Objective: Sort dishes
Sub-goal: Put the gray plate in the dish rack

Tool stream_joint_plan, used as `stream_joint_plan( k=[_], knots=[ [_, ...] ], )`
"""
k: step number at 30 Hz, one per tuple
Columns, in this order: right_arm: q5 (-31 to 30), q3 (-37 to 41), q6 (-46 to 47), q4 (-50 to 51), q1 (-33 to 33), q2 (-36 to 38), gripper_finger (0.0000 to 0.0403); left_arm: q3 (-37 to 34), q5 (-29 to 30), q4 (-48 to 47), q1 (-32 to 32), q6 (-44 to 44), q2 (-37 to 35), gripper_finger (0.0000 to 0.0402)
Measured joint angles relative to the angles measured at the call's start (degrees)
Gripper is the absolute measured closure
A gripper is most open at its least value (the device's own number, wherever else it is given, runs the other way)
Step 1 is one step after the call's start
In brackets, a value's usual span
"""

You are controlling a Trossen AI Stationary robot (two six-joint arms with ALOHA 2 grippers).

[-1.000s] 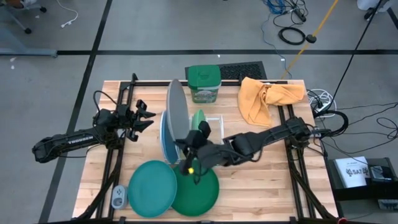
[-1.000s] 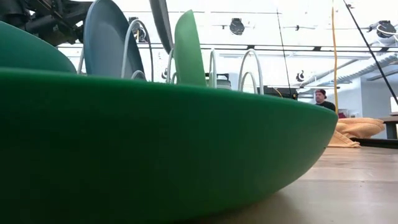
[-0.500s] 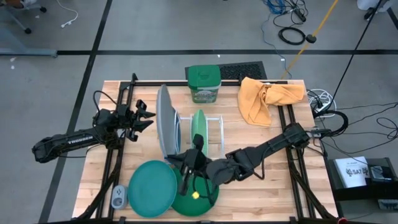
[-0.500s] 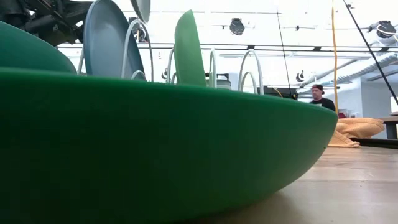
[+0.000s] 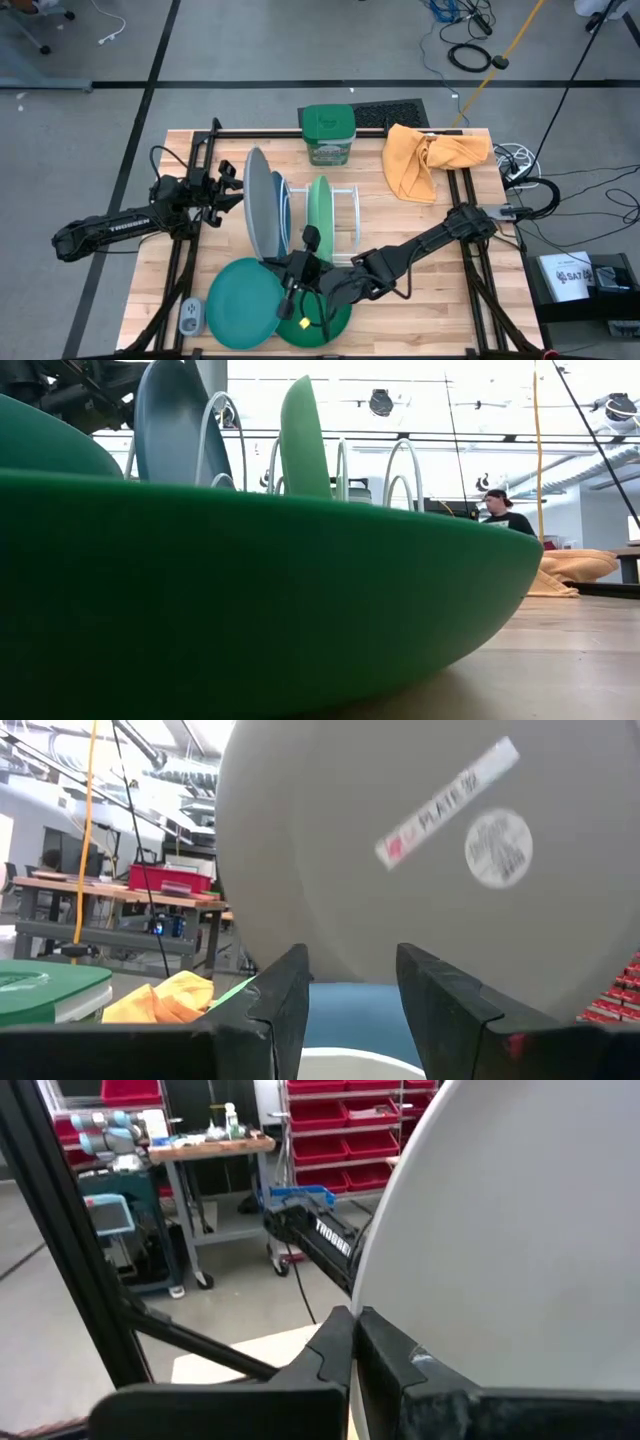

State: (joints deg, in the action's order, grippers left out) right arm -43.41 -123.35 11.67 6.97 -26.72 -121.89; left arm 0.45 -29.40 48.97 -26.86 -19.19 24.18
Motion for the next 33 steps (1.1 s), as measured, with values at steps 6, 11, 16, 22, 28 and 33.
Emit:
stream_joint_plan(
  k=[6, 11, 16, 22, 28, 33],
  knots=[
    [-1.09, 0.02, 2.97, 2.83, 0.46, -1.09, 0.0403, 0.00, -0.03, -0.01, 0.00, 0.01, 0.02, 0.0248],
    [-4.61, 0.02, 5.79, 5.37, 0.43, -2.36, 0.0403, 0.00, -0.15, 0.04, 0.01, 0.03, 0.00, 0.0248],
    [-5.87, 0.02, 10.23, 8.87, 1.19, -3.11, 0.0403, -0.01, -0.35, 0.00, 0.00, 0.02, 0.00, 0.0248],
    [-8.13, 0.02, 19.80, 15.08, 2.05, -4.48, 0.0403, 0.00, -0.38, 0.01, 0.01, 0.03, 0.00, 0.0248],
    [-8.70, 0.02, 26.34, 19.84, 2.45, -4.83, 0.0396, 0.00, -0.40, 0.00, 0.00, 0.10, 0.02, 0.0248],
    [-8.09, 0.02, 32.31, 25.73, 2.42, -4.85, 0.0355, -0.01, -0.39, 0.02, 0.00, 0.10, 0.00, 0.0248]
  ],
)
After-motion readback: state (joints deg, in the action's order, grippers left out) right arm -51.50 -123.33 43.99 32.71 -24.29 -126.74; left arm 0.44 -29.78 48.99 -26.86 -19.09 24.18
